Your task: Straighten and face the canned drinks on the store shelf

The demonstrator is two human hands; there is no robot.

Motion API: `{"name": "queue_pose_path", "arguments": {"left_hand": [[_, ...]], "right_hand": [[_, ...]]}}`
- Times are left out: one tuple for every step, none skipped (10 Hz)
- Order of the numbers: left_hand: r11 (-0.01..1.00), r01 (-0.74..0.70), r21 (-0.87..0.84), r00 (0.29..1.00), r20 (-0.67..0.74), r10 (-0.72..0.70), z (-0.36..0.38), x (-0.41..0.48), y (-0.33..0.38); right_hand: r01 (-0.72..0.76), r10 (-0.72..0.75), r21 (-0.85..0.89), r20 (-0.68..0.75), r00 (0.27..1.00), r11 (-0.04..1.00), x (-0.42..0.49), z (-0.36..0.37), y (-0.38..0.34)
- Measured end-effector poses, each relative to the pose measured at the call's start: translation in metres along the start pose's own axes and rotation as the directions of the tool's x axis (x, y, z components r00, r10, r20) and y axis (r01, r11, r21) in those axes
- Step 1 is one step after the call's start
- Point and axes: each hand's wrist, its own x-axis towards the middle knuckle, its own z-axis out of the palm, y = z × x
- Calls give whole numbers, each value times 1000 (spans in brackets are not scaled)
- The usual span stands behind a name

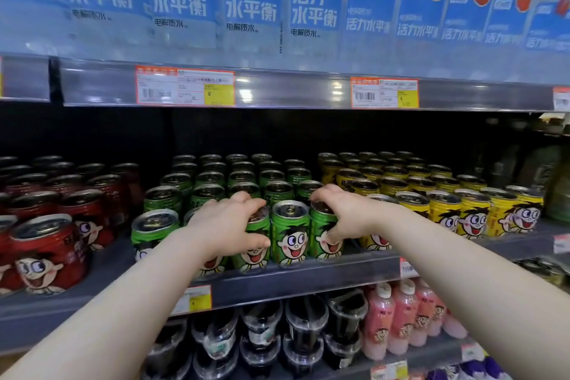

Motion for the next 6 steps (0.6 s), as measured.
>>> {"name": "queue_pose_path", "arguments": {"left_hand": [[1000,-11,27,1000,-18,12,0,-2,2],[999,-13,39,1000,-18,14,1,-1,2],[998,-30,55,999,-26,31,3,0,0],[998,-35,58,999,-1,36,3,-1,-1],[996,-14,83,1000,-7,15,-1,-3,-1],[993,10,115,997,-82,-1,-5,-15,4]], "right_hand": [[-35,32,-88,-34,999,996,-1,3,-9],[6,-14,-163,-47,999,987,-5,13,-27],[76,-84,-187,-39,996,979,-7,25,-40],[62,-69,-182,-28,997,981,-7,25,-40],[34,-36,-178,-6,999,983,-9,19,-44],[15,-38,-224,-96,995,974,-18,20,-57]]}}
